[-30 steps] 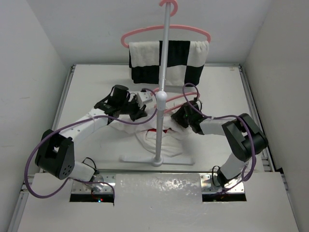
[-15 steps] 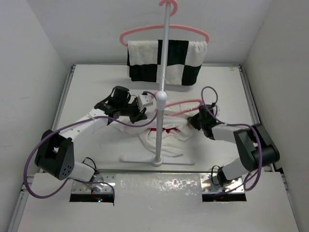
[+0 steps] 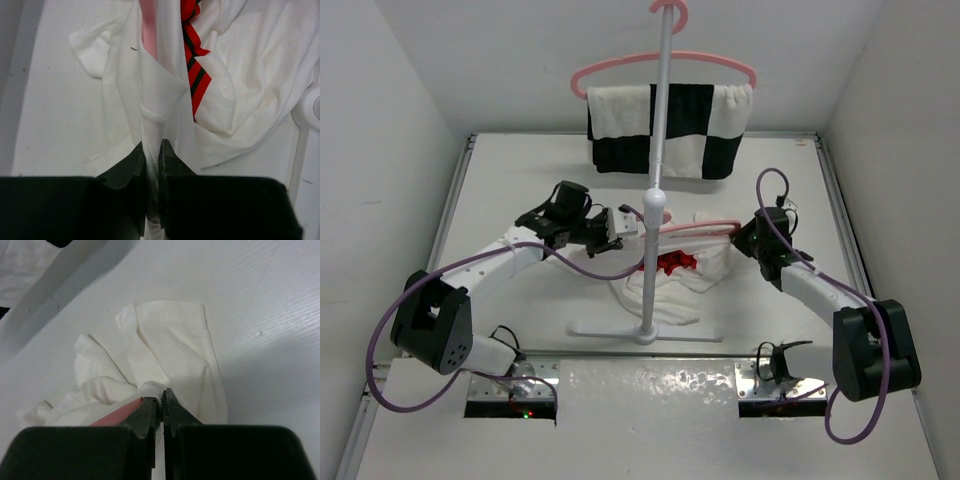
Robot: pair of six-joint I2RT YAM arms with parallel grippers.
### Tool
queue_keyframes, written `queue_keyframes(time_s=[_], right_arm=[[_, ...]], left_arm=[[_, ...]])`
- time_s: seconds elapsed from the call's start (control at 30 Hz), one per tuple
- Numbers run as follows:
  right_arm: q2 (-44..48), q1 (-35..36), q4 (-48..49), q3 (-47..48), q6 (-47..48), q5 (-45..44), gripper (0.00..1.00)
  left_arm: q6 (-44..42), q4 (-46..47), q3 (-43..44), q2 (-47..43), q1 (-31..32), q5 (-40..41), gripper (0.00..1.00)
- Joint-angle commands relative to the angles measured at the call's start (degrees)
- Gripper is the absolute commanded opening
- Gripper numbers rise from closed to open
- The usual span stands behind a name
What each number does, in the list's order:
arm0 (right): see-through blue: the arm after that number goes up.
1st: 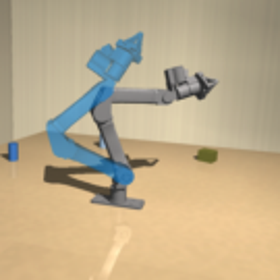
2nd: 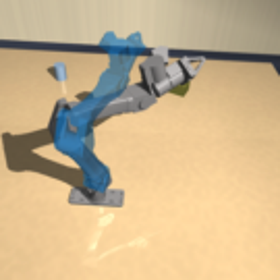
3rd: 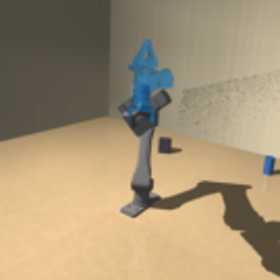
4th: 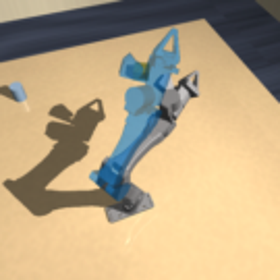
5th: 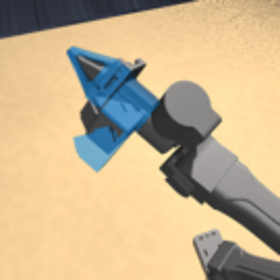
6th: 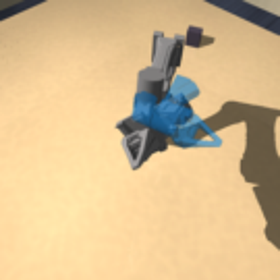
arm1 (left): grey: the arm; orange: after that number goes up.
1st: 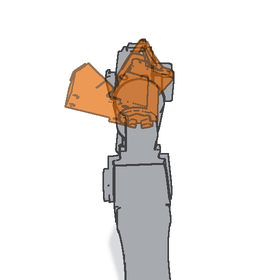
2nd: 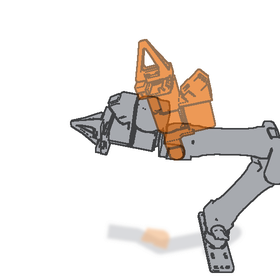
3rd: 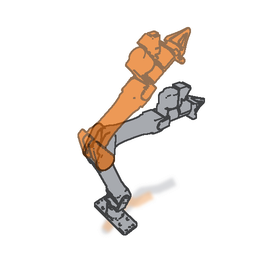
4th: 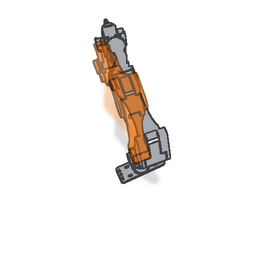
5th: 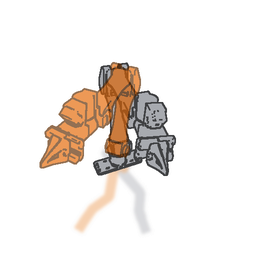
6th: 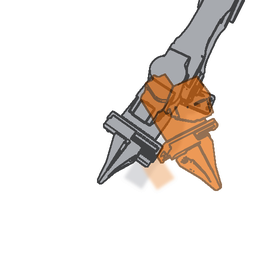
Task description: Place the t-shirt on the hanger
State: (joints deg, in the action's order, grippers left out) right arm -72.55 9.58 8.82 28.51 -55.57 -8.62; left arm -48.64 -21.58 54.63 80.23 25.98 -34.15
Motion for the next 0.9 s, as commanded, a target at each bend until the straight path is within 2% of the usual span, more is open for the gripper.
queue_keyframes(time_s=[0.0,0.2,0.3,0.37,0.5,0.6,0.73,0.83,0.87], right_arm=[[1.7,-4.0,-2.9,4.0,10.4,-17.0,0.00],[2.8,-3.3,-2.8,7.1,20.8,-17.7,0.00],[2.8,-2.6,2.1,6.8,25.4,-12.2,0.00],[1.7,-1.6,1.8,8.1,27.2,-10.6,0.00],[0.4,2.6,1.1,10.6,36.4,-9.6,0.00],[-0.4,6.7,-0.7,12.2,41.8,-10.0,0.00],[-1.7,9.0,-3.1,14.5,44.7,-13.1,0.00],[-1.4,9.1,-1.9,14.6,45.2,-9.9,0.00],[-1.2,9.4,-1.3,14.7,45.5,-7.2,0.00]], left_arm=[[-3.9,-7.4,-0.2,-1.7,-1.3,8.7,0.00],[-8.1,-8.4,-0.2,-0.4,-1.1,13.8,0.00],[-10.7,-9.0,0.2,0.2,0.1,16.0,0.00],[-11.6,-10.1,1.4,1.7,0.3,17.6,0.00],[-12.3,-11.5,4.6,4.6,0.3,20.5,0.00],[-12.4,-12.2,6.4,5.0,0.5,19.7,0.00],[-14.5,-14.2,7.9,6.7,0.7,21.6,0.00],[-15.3,-13.8,8.3,6.3,0.7,21.1,0.00],[-13.5,-13.5,8.7,6.3,0.7,18.8,0.00]])
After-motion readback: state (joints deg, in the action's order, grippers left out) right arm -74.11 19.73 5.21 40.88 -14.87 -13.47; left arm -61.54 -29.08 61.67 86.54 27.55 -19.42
